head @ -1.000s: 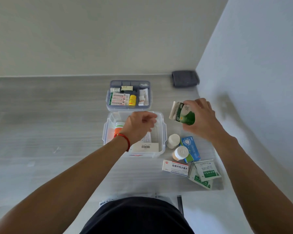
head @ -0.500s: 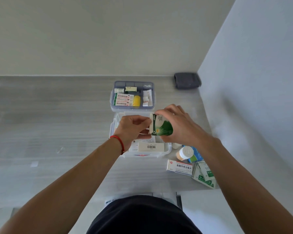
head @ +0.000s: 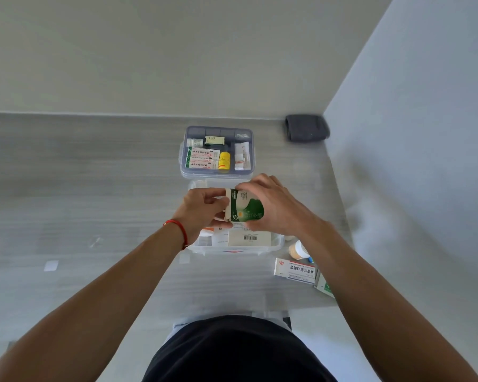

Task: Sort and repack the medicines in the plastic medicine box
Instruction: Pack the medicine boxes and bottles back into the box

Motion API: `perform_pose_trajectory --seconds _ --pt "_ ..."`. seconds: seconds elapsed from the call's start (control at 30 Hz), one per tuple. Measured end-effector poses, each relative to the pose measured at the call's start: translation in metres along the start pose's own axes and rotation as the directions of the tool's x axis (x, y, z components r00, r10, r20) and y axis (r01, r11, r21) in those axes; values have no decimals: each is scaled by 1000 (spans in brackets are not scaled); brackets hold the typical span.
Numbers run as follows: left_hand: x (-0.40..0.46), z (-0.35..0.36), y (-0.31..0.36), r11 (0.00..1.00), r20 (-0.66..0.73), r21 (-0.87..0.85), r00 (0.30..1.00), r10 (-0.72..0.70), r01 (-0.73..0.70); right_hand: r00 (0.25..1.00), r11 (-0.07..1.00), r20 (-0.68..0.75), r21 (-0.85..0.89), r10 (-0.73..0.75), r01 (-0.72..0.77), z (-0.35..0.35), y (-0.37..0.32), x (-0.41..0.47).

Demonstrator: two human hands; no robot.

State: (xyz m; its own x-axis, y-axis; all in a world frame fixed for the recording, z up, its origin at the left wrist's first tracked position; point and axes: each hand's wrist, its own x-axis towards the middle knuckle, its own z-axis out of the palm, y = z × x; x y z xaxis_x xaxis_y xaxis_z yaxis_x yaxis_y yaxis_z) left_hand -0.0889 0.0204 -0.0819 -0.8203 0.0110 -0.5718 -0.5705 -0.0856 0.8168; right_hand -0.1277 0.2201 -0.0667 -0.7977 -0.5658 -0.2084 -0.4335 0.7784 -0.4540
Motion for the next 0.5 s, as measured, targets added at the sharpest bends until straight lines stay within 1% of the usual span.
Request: perform_pose_trajectory --seconds 0.1,0.33,0.5 --pt "2 0 -1 1000 3 7 1000 11 -11 1000 1000 5 5 7 -7 0 -1 1" --pt "4 -2 0 998 33 -59 999 -22 24 1000 1000 -9 3 -4 4 3 1 3" --pt "6 -8 0 981 102 -155 989 -105 120 1000 1000 3 2 -11 11 2 2 5"
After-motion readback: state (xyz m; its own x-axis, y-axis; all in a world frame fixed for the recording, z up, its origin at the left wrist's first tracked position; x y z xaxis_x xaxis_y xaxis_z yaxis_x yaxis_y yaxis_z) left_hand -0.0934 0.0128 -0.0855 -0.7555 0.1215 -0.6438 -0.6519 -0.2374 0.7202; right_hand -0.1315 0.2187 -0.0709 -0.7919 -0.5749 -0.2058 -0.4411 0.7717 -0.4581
